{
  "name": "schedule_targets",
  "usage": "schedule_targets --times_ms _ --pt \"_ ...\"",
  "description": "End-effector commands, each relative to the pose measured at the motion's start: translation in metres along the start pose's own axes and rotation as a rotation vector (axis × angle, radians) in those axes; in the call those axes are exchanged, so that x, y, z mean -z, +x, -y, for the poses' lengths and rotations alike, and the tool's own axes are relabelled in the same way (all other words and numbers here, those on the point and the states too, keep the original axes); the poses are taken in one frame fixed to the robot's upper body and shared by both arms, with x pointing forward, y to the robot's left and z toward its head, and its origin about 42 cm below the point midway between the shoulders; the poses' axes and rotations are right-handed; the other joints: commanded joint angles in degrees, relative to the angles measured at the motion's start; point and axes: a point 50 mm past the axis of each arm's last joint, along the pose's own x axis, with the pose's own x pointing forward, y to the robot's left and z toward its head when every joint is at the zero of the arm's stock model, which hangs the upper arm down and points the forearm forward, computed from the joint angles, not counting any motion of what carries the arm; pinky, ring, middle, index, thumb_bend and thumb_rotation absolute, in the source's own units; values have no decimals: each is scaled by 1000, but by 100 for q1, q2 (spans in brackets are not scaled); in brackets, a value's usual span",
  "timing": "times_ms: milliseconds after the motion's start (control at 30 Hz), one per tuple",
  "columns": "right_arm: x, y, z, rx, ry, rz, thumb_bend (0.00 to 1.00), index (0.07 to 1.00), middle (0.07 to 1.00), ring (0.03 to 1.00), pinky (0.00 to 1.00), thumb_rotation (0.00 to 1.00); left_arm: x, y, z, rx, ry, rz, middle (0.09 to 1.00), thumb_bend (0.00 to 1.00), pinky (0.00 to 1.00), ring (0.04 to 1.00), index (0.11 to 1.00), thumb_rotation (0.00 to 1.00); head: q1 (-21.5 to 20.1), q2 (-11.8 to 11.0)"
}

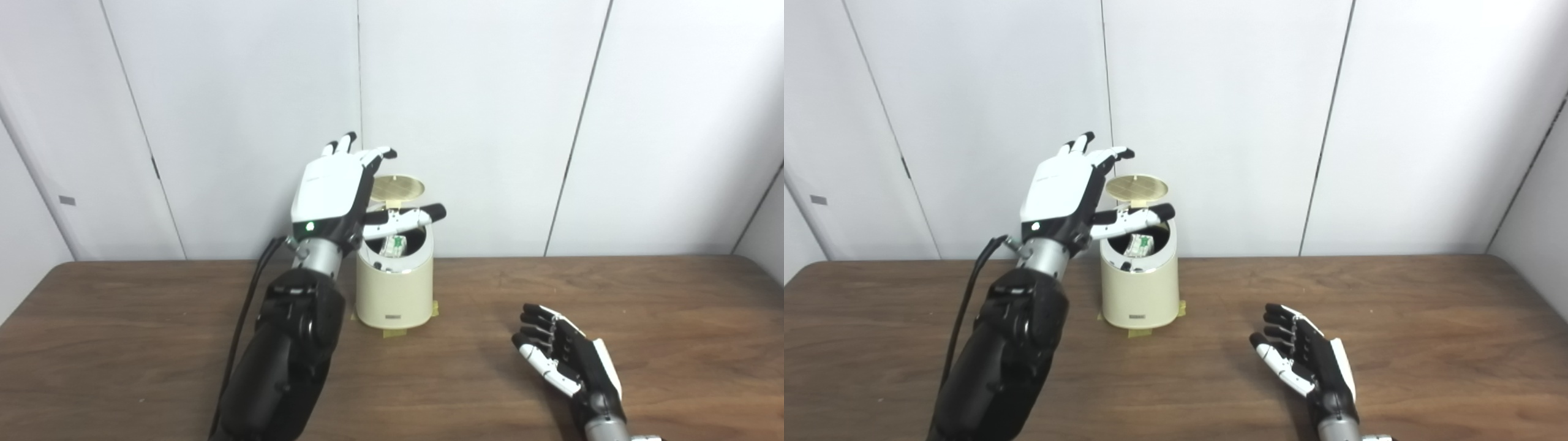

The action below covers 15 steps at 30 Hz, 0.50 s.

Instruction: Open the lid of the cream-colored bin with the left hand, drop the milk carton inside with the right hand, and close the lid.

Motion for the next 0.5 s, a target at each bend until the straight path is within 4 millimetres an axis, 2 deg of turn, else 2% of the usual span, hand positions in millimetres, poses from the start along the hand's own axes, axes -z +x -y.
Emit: schedule_targets --times_ms 0,267,367,467 --pt "6 0 -5 -31 -6 -21 312 758 762 738 682 374 -15 20 -22 -56 20 35 821 1000 1000 1000 816 991 -2 7" --pt "7 -2 -8 -41 -7 -30 290 756 760 744 686 315 -20 43 -15 7 53 5 826 1000 1000 998 811 995 -43 1" --pt "7 -2 -10 -39 4 -31 286 753 764 752 697 292 -20 45 -11 35 71 1 833 1000 1000 992 810 1000 -72 -16" --pt "7 -2 -11 -31 25 -37 297 763 776 765 712 321 -19 41 -4 55 76 -2 826 1000 1000 993 805 1000 -79 -7"
